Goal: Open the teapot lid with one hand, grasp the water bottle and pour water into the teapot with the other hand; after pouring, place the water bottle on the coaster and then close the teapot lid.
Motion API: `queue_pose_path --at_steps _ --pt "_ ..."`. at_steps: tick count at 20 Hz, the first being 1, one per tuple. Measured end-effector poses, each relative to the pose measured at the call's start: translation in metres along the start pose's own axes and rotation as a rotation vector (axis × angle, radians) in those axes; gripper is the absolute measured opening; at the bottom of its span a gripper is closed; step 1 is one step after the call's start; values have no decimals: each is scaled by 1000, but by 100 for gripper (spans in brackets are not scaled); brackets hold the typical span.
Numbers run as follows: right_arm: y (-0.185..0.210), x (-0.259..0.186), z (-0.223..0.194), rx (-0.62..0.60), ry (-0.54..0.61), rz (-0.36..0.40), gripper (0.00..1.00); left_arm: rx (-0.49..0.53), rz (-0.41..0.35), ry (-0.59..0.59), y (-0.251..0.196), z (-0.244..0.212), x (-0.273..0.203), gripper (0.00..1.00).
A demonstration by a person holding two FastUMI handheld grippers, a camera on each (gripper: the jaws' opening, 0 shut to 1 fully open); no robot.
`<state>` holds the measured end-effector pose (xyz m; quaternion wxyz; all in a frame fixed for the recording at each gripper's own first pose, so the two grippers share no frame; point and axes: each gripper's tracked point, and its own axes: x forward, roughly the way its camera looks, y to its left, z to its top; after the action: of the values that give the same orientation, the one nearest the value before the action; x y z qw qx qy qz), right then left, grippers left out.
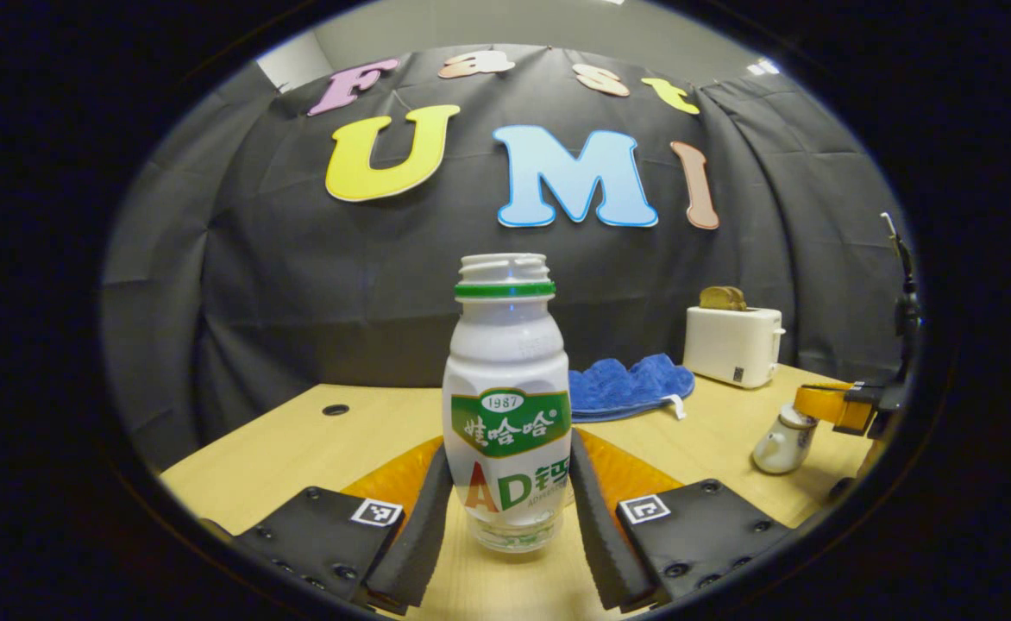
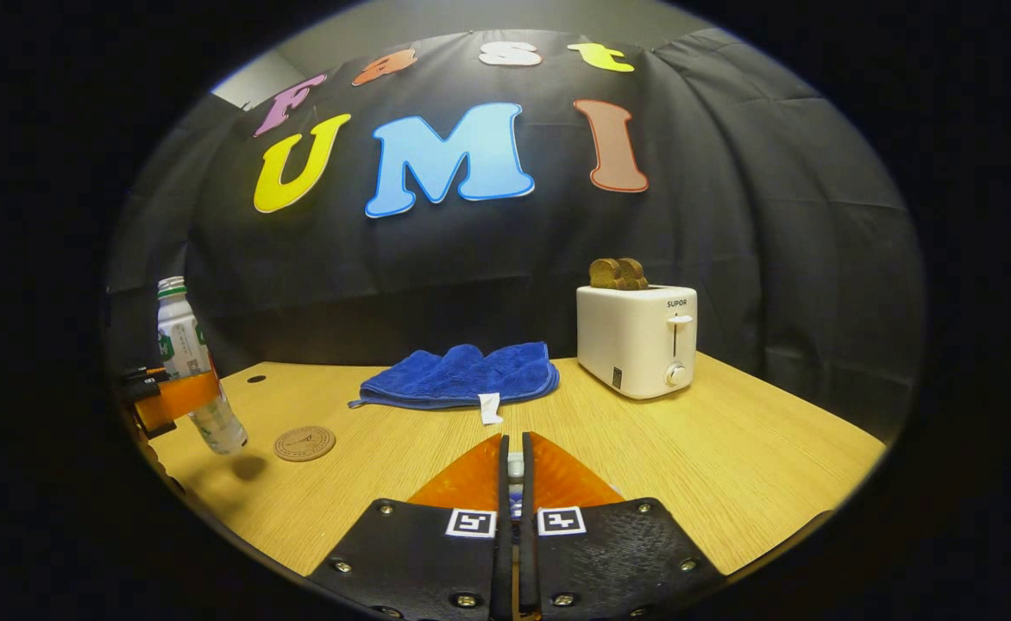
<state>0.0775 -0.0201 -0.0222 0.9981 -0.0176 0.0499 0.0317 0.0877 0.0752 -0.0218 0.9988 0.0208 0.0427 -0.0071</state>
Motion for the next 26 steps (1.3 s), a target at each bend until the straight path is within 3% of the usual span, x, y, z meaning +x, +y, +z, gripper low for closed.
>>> queue_pose_path --at_steps 8,12,13,14,15,16,22,24,26 --pt "0 1 -5 5 11 -1 4 -13 7 7 0 2 -1 81" --pt "3 -3 -3 29 9 12 12 -21 11 15 0 0 0 81" --pt "3 -4 -2 31 -1 12 23 -26 9 19 0 0 1 81" --pt "4 -6 4 27 -26 10 44 -32 9 24 1 -1 1 81" --pt "1 -9 11 18 -55 3 54 -33 11 26 2 -2 1 77" --pt "2 -13 14 8 -79 -5 57 -32 14 28 3 -2 2 81" --pt "15 -35 47 -15 -233 20 57 2 15 47 8 7 25 76" --pt "21 -41 51 -40 -261 31 57 11 17 53 8 11 34 80" --pt "27 -46 53 -64 -279 41 57 25 15 50 6 13 44 76"
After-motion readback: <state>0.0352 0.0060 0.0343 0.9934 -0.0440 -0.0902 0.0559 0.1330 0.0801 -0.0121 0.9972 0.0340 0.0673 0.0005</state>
